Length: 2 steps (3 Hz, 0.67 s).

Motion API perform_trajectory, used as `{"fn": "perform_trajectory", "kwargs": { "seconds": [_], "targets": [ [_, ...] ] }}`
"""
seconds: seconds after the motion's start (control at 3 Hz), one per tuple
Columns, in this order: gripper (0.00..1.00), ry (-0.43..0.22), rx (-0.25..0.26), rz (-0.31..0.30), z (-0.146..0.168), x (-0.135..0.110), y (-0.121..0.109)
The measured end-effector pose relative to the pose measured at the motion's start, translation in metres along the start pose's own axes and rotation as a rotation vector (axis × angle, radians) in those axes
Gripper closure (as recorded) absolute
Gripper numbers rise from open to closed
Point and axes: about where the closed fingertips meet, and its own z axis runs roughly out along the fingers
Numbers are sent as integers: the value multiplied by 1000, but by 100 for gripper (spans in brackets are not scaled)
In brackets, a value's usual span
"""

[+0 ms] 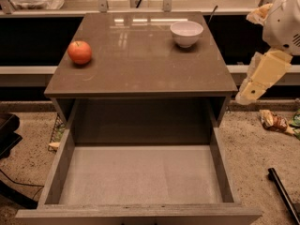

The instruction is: Place apple into top drawer

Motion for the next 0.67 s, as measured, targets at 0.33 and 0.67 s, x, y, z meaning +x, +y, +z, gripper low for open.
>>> {"fn": "perform_trajectory", "kwargs": {
  "seconds": [0.33,0.67],
  "targets": [
    [0,0,0,0,0,0,0],
    [0,-48,19,15,10,-8,-5]
  ]
}}
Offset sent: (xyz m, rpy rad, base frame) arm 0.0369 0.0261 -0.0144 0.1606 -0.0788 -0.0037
